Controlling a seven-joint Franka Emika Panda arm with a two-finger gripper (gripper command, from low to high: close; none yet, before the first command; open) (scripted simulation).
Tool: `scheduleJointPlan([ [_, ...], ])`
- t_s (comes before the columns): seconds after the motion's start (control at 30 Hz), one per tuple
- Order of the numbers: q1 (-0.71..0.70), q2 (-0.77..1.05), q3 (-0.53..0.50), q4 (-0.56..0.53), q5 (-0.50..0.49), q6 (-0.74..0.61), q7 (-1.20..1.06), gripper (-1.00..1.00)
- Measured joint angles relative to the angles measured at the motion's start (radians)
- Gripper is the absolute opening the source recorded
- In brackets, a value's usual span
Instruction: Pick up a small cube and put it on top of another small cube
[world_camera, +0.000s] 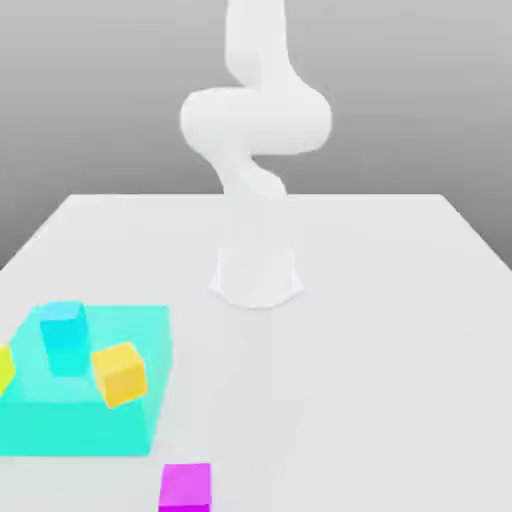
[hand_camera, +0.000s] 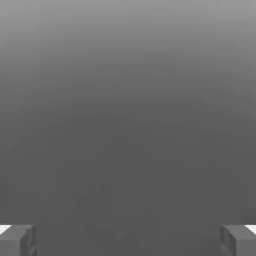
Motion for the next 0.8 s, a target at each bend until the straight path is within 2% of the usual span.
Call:
scheduleJointPlan([
  [0.47,0.007,0.513,-0.077,-0.042,0.031,0.177,-0.126,0.00],
  [0.8,-0.029,0.876,-0.092,-0.071,0.064,0.302,-0.221,0.00],
])
